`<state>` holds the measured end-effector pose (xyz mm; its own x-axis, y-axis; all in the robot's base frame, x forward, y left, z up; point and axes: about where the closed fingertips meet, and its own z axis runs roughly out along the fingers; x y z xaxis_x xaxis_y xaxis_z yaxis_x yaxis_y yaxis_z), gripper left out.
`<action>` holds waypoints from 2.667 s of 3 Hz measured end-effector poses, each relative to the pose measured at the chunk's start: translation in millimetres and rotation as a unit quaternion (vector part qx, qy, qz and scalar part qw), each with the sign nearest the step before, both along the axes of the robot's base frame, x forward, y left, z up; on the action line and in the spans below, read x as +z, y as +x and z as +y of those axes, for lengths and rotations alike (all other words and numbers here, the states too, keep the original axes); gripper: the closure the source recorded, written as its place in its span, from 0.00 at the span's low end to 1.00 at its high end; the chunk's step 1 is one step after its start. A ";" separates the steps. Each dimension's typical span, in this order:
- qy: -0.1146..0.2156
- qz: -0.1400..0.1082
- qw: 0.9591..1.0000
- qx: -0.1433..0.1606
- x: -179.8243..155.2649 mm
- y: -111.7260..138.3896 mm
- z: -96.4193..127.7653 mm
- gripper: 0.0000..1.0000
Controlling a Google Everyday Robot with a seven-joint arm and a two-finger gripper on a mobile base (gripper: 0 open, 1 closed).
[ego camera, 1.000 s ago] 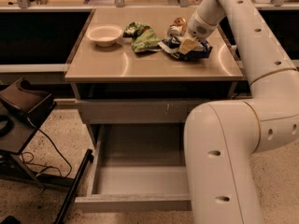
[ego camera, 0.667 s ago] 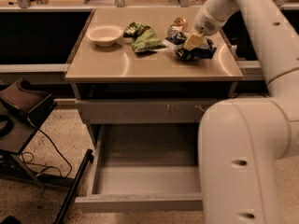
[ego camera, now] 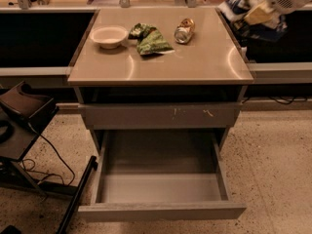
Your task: Place blue chip bag into middle drawer
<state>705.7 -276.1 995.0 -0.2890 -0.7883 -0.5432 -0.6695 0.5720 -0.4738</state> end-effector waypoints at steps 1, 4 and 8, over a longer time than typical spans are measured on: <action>0.012 -0.091 0.993 -0.077 79.3 -62.4 -19.5 1.00; 0.037 -0.099 0.993 -0.049 71.4 -105.6 21.9 1.00; 0.134 0.049 0.986 0.087 -109.2 -150.2 102.1 1.00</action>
Offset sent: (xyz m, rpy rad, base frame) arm -0.0532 -0.0215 0.0686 0.0191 -0.1582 -0.1450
